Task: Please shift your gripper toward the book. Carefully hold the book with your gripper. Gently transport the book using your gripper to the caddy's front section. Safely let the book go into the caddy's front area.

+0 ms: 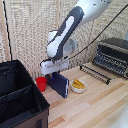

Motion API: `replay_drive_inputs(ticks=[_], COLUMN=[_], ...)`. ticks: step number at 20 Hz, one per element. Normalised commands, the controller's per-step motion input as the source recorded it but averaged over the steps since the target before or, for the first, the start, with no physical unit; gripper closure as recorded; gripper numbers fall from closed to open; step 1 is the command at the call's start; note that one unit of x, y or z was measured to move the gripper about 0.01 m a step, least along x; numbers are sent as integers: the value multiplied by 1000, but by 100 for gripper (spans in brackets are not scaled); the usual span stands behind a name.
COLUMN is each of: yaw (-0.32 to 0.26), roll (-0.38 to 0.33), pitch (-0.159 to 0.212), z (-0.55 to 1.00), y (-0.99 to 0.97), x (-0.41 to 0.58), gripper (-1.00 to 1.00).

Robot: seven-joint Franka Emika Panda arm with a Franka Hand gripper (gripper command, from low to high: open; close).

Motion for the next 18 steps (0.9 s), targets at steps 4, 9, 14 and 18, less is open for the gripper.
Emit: replay_drive_inputs(ticks=[4, 9, 14, 18], yaw=[-7, -70, -91, -18], roll=[-9, 2, 9, 0], pitch=[-7, -21, 23, 69], z=[41, 639, 1000, 1000], y=[116, 6, -104, -93], x=[36, 177, 305, 251], gripper=[100, 100, 100, 100])
